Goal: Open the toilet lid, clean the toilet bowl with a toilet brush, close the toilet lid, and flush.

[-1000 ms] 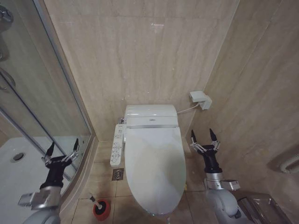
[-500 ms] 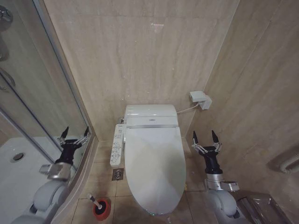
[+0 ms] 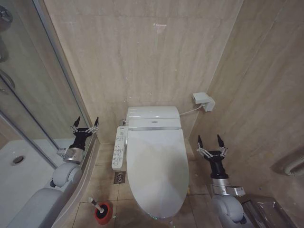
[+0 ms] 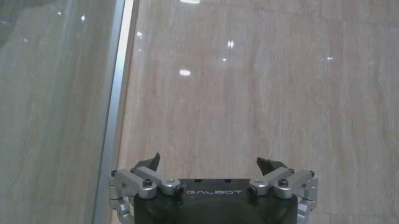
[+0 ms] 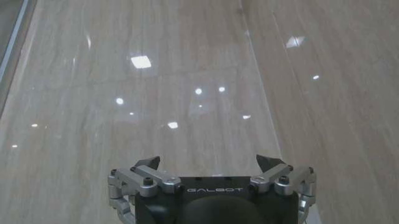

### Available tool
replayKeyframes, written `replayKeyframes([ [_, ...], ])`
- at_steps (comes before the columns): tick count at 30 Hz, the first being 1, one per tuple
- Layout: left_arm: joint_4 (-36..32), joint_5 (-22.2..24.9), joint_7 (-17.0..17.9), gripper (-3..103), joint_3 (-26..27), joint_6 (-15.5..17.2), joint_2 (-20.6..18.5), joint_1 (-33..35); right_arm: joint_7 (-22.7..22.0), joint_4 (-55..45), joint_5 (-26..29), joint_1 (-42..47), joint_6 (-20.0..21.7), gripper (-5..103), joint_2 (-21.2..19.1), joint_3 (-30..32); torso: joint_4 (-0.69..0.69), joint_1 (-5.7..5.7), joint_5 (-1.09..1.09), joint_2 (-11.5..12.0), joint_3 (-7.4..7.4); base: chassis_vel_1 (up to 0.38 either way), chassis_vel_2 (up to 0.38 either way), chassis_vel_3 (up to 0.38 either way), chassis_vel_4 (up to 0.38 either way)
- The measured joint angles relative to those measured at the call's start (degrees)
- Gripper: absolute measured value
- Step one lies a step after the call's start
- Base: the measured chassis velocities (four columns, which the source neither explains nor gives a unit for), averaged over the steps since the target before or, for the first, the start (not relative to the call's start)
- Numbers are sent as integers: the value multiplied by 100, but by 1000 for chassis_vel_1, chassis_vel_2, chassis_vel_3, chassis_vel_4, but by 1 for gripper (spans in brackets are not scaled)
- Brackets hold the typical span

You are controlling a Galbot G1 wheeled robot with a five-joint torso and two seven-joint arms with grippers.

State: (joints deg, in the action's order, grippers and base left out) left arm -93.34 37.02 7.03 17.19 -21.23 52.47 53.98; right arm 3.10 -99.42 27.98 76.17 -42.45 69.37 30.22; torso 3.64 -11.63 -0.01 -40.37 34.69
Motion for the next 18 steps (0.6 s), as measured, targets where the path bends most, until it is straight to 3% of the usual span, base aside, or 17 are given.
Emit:
replayKeyframes([
  [6,209,53,19,100,-226,-4,-167,-326,-14,28,-31,-37,41,100,140,1,3,0,1,0,0,0,0,0,0],
  [18,374,79,32,100,-485,-2,-142,-596,-25,77,-30,-62,81,100,183,64,3,1,1,0,0,0,0,0,0],
])
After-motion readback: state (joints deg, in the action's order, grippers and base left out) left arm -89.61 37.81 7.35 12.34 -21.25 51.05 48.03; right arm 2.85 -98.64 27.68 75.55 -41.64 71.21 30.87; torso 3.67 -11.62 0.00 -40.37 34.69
